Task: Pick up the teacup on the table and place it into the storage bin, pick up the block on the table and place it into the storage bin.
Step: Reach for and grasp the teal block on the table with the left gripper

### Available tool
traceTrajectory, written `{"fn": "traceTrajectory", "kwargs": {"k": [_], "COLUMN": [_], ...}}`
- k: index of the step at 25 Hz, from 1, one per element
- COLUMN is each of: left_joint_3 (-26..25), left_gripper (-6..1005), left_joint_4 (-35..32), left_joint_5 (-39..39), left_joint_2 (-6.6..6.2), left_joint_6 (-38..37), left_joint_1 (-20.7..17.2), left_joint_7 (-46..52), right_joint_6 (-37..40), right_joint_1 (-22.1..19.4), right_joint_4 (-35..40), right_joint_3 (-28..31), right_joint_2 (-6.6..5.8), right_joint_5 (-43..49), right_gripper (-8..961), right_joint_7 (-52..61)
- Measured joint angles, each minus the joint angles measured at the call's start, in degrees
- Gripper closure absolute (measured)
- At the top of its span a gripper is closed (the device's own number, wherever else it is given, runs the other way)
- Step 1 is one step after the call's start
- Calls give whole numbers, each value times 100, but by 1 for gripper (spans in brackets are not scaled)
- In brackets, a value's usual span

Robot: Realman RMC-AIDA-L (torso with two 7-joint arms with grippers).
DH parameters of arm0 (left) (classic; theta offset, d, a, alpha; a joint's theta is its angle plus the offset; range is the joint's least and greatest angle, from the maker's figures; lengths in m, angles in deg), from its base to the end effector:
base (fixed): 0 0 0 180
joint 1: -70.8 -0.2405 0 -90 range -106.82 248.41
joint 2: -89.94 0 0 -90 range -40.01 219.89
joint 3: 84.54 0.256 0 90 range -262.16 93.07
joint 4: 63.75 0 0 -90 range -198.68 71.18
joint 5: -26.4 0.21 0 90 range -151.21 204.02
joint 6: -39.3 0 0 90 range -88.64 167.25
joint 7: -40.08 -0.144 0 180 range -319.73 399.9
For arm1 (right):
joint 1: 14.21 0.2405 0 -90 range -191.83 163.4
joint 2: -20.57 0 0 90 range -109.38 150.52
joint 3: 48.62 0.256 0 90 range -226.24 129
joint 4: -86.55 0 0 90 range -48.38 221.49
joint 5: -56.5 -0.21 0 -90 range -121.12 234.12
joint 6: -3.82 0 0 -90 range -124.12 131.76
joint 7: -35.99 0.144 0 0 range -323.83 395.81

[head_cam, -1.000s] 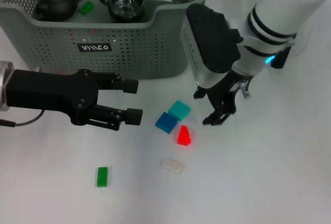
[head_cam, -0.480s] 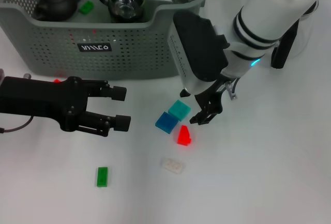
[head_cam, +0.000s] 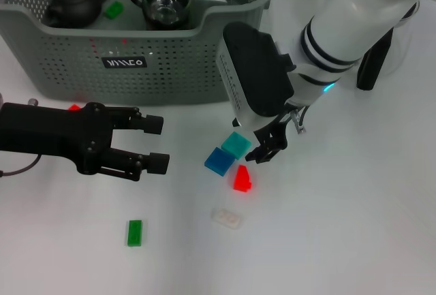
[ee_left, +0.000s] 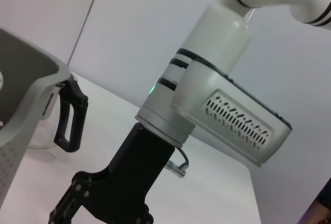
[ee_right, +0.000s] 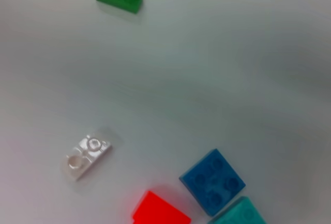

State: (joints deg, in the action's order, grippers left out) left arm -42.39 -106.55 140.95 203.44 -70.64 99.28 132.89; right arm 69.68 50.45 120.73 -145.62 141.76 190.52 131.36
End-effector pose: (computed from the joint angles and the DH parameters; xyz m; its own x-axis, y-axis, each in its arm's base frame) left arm -0.2557 0.2945 0.0466 0.7615 0.4787 0.4371 0.4567 -0.8747 0.1624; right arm 0.1138 0.3885 -0.1220 0.8118 0.3676 0.4537 0.3664 -0.9257 0.0945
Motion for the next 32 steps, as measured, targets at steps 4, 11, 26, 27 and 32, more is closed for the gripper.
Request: {"fn": "traceTrajectory", "kwargs": {"k": [4, 11, 26, 27, 32], "left_joint_3": [0, -6, -6, -6, -6], "left_gripper": [110, 111, 111, 111, 111], "left_joint_4": [0, 0, -5, -12, -34], "left_joint_5": [0, 0, -2, -2, -2], "left_joint_2": [9, 23, 8, 7, -7], "left_joint_6": [14, 57, 126, 129, 124], "left_joint_1": [-1, -2, -1, 0, 12], "left_joint_7": [1, 63, 132, 133, 133], "right_joint_6": [-122, -401, -615, -604, -392], "right_joint_1": [-20, -52, -70, -70, -51], "right_joint_4": [-24, -93, -159, -142, -97], "right_joint_3": [-171, -458, -483, -465, -383], "right_joint_2": [10, 25, 30, 20, -31], "right_joint_5": [-135, -227, -377, -391, -534], "right_gripper": [268, 268, 268, 268, 268], "right_joint_7": [-65, -108, -134, -116, -50]}}
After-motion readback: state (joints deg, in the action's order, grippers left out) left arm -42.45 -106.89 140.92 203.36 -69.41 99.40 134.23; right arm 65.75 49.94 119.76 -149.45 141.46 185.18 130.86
